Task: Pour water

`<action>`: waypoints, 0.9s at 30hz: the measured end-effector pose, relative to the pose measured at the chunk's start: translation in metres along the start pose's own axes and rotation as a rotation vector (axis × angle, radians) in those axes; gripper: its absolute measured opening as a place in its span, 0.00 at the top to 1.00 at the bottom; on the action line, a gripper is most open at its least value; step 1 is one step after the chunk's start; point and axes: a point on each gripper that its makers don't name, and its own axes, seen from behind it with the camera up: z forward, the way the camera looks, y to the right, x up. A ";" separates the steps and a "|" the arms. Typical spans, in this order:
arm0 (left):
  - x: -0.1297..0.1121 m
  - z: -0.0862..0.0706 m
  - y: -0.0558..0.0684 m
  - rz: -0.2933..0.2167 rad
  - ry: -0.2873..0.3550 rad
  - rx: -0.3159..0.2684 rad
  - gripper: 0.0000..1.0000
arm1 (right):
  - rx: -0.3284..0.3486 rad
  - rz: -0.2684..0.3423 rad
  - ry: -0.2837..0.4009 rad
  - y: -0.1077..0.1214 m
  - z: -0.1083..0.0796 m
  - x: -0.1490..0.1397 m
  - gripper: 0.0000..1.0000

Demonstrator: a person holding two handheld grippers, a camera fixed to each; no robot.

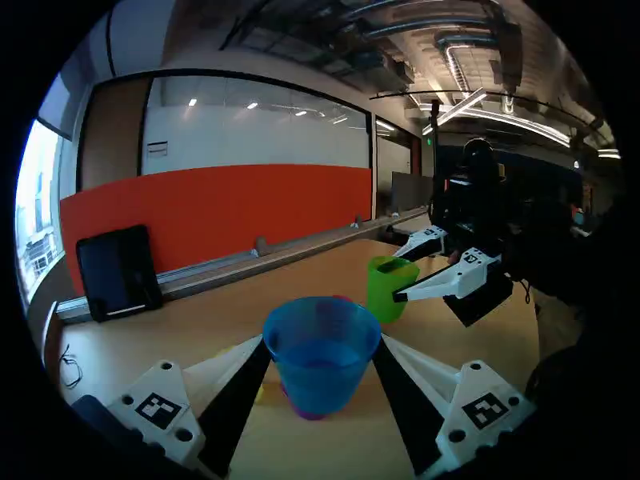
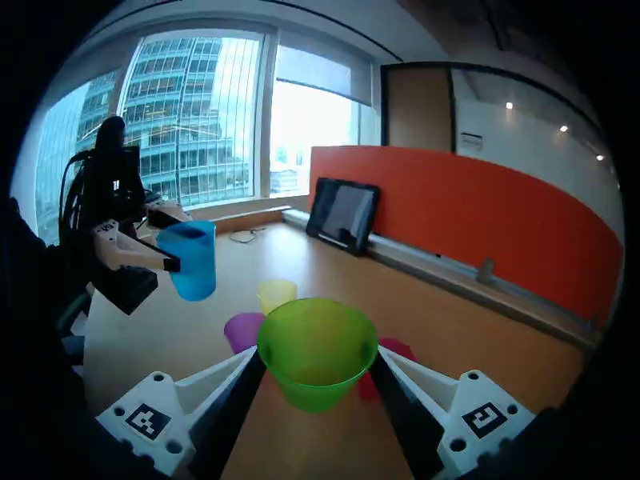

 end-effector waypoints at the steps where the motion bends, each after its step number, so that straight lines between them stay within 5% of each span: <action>1: 0.002 0.000 -0.001 0.002 0.005 0.001 0.14 | -0.001 -0.002 0.013 0.000 -0.001 0.005 0.09; 14: 0.032 0.001 -0.006 0.021 0.061 0.014 0.14 | -0.016 -0.035 0.141 0.002 -0.016 0.061 0.09; 27: 0.047 0.000 -0.004 0.036 0.093 0.011 0.14 | -0.012 -0.042 0.200 -0.001 -0.017 0.081 0.09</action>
